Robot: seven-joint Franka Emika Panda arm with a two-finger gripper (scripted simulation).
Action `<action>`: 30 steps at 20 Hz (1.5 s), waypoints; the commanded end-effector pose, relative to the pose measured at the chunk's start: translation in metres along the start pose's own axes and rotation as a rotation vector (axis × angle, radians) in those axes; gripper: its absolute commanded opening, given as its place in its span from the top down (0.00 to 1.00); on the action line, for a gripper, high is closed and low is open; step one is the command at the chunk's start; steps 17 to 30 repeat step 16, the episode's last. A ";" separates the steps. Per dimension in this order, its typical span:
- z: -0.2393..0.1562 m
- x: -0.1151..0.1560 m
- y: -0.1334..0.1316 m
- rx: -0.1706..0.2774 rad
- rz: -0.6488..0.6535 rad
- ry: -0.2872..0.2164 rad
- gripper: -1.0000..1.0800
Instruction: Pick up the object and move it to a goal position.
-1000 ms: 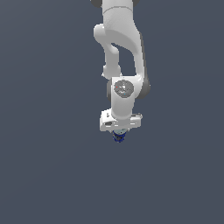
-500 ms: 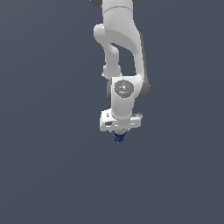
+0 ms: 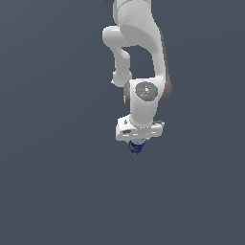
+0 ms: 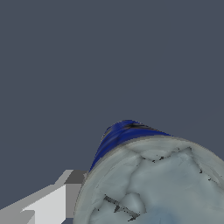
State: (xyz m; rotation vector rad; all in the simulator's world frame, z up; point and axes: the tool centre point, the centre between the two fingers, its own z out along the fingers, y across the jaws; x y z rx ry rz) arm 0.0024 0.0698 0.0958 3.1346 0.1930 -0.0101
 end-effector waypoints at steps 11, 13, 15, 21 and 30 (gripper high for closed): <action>-0.071 0.016 -0.091 0.000 -0.002 0.006 1.00; -0.075 0.017 -0.096 0.000 -0.002 0.006 1.00; -0.077 0.018 -0.099 0.000 -0.002 0.006 1.00; -0.077 0.018 -0.099 0.000 -0.002 0.006 1.00; -0.077 0.018 -0.099 0.000 -0.002 0.006 1.00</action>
